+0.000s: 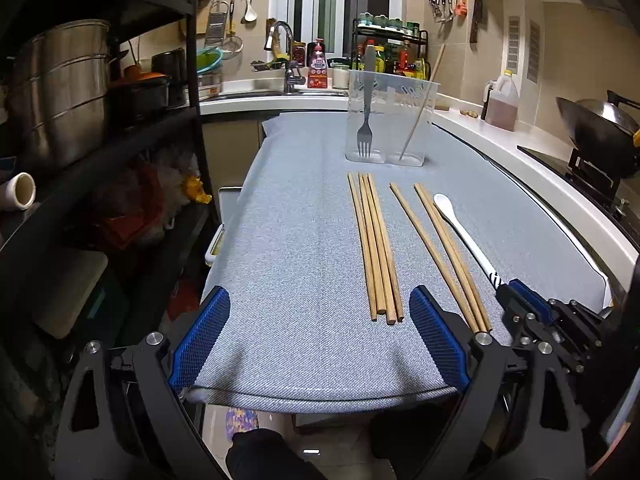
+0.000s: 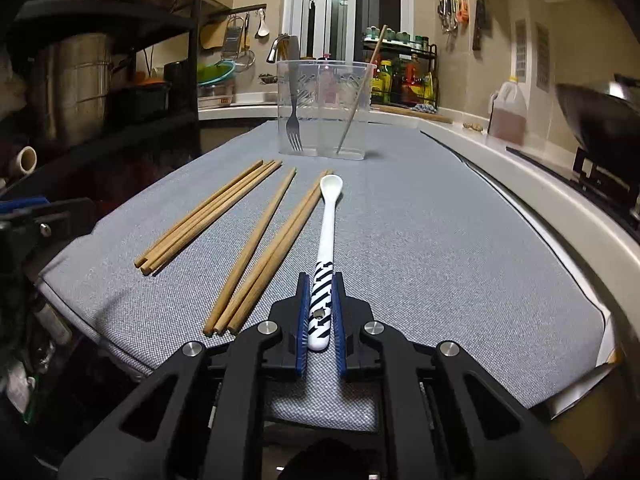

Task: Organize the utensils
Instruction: 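Grasp the striped-handle white spoon with the right tool while the left tool grasps a chopstick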

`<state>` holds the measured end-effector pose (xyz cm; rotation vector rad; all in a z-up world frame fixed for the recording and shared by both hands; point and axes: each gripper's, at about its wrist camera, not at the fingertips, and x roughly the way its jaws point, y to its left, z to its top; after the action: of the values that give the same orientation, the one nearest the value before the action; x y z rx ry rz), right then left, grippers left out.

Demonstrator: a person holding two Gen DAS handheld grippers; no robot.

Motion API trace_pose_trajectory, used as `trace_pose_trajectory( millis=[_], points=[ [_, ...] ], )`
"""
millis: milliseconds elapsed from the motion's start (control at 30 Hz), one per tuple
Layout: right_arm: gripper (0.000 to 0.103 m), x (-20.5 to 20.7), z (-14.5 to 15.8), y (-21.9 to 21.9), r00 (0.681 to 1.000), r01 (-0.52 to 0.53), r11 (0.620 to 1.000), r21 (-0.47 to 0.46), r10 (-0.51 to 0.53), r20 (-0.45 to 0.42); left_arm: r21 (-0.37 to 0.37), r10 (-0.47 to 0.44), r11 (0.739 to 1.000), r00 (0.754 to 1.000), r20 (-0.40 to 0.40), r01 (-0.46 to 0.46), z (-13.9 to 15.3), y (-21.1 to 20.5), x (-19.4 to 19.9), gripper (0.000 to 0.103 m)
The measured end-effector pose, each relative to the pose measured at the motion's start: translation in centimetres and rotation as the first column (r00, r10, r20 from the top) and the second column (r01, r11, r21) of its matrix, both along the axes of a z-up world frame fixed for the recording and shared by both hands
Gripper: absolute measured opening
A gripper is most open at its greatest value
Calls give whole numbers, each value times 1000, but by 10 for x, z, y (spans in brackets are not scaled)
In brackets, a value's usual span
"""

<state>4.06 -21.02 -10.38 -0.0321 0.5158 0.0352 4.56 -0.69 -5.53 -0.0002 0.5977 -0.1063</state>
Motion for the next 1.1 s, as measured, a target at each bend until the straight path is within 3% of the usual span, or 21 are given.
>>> trace_pose_trajectory(
  millis=[167, 367, 633, 867, 933, 1033, 1100],
  points=[
    [11, 0, 2, -16, 999, 31, 999, 30, -30, -18, 11, -13, 1000, 1000, -6, 13, -12, -2, 16, 88],
    [11, 0, 2, -23, 999, 39, 998, 39, -38, -20, 16, -22, 1000, 999, -46, 23, -25, -1, 37, 77],
    [11, -1, 1, -25, 999, 41, 999, 33, -40, -18, 53, -35, 998, 998, -50, 38, -32, -6, 46, 77],
    [11, 0, 1, -27, 999, 41, 999, 30, -41, -12, 38, -17, 999, 999, -50, 19, -36, 0, 49, 77],
    [12, 0, -1, -26, 999, 46, 999, 28, -46, -1, 38, -26, 999, 999, -44, 27, -36, -1, 49, 72],
    [12, -1, -2, -24, 999, 50, 999, 20, -50, 19, 36, -68, 997, 997, -24, 69, -36, -7, 46, 54],
    [11, -1, -3, -23, 999, 46, 999, 13, -46, 26, 33, -104, 994, 995, -11, 104, -37, -12, 44, 31]
  ],
)
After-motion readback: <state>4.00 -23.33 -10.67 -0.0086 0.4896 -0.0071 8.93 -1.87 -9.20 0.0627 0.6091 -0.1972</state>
